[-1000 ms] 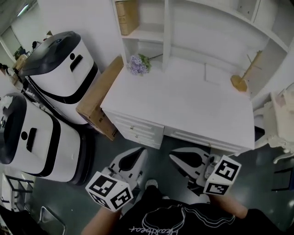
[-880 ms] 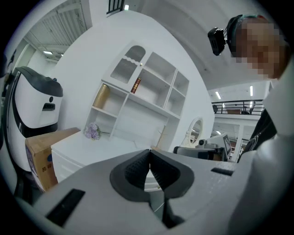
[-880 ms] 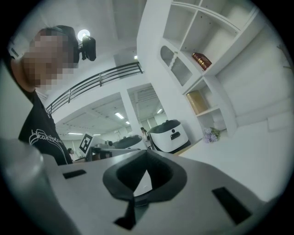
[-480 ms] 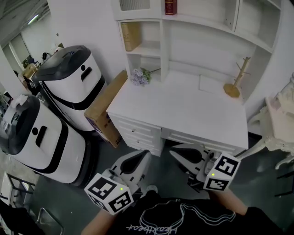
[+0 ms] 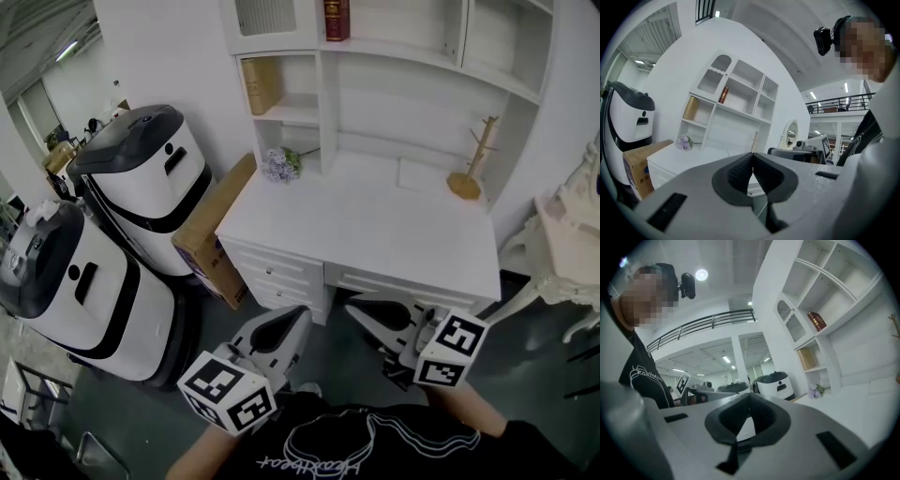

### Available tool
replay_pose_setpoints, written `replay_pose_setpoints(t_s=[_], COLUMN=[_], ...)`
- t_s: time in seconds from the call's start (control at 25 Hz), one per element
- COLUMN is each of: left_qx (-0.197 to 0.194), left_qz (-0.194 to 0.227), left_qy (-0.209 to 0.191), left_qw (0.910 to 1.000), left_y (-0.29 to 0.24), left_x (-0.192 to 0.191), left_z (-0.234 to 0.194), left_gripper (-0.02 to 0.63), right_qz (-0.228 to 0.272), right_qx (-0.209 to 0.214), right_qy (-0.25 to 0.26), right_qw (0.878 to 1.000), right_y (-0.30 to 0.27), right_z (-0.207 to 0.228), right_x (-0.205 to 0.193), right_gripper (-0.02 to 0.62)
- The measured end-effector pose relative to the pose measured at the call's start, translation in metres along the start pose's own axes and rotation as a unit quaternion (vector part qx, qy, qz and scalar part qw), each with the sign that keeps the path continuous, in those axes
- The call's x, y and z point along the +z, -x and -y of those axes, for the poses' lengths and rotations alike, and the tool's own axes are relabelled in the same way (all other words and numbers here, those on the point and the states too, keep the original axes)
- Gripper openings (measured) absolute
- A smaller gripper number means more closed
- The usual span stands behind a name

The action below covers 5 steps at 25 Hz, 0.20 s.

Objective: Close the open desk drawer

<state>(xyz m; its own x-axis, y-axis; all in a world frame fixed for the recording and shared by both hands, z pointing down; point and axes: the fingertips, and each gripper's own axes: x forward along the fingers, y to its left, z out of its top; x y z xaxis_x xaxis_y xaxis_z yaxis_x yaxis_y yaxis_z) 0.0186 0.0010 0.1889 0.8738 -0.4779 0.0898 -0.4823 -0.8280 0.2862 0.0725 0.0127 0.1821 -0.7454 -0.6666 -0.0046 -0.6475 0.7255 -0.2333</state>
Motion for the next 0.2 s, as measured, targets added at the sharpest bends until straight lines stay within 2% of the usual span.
replay_pose_setpoints(t_s=[0.2], left_qx=[-0.001], left_qz=[-0.001], left_qy=[-0.002], left_qw=[1.0], left_y=[-0.0004], left_x=[0.0004], left_z=[0.002], left_gripper=[0.005], right_qz=[-0.001], right_qx=[0.001], right_qy=[0.003], right_qw=[1.0], right_y=[0.0014], right_z=[-0.0036], right_x=[0.0], right_gripper=[0.006])
